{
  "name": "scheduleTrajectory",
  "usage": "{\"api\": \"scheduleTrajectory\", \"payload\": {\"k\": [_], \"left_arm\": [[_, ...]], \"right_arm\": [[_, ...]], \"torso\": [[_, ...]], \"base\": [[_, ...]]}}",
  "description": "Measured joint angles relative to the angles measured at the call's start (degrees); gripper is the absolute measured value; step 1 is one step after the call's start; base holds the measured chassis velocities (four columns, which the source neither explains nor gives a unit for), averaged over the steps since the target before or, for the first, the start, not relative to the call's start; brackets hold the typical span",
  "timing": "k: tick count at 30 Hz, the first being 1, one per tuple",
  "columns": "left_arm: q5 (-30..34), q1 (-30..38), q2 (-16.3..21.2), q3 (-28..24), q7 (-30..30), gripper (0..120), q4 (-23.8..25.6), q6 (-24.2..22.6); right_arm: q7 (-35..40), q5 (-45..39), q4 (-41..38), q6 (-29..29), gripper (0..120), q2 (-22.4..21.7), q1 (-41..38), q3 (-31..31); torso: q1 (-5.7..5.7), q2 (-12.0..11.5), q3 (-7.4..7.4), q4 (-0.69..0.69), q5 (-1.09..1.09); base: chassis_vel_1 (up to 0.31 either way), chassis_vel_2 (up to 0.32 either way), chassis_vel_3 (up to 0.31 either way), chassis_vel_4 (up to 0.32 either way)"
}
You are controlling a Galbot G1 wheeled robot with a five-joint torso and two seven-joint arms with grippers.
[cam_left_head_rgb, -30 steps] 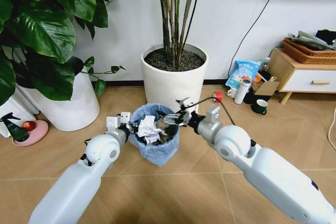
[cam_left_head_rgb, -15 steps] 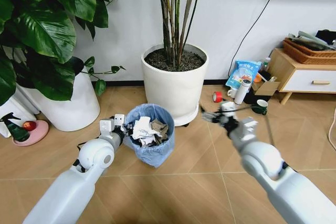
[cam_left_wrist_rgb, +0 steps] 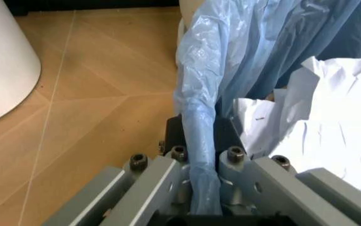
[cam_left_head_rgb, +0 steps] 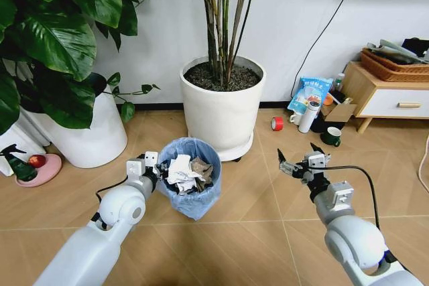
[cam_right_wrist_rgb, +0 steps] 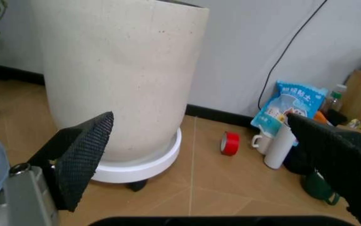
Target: Pick up the trash bin and place the garbage on the floor into it.
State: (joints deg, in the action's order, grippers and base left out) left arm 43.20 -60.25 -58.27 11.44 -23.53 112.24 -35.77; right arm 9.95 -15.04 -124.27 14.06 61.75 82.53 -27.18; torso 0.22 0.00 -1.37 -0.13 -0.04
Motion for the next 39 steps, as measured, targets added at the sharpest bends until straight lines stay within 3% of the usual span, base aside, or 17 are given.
{"api": "scheduleTrajectory", "payload": {"k": [39], "left_arm": [[0.73,-1.19,0.75,1.07,-0.11,0,1.53,0.08]], "right_arm": [[0.57,-1.74,-0.43,0.31,100,-1.19,0.24,0.69]], "torso": [[0.01,-0.01,-0.01,0.02,-0.02]], "base": [[0.129,0.125,-0.125,-0.124]]}}
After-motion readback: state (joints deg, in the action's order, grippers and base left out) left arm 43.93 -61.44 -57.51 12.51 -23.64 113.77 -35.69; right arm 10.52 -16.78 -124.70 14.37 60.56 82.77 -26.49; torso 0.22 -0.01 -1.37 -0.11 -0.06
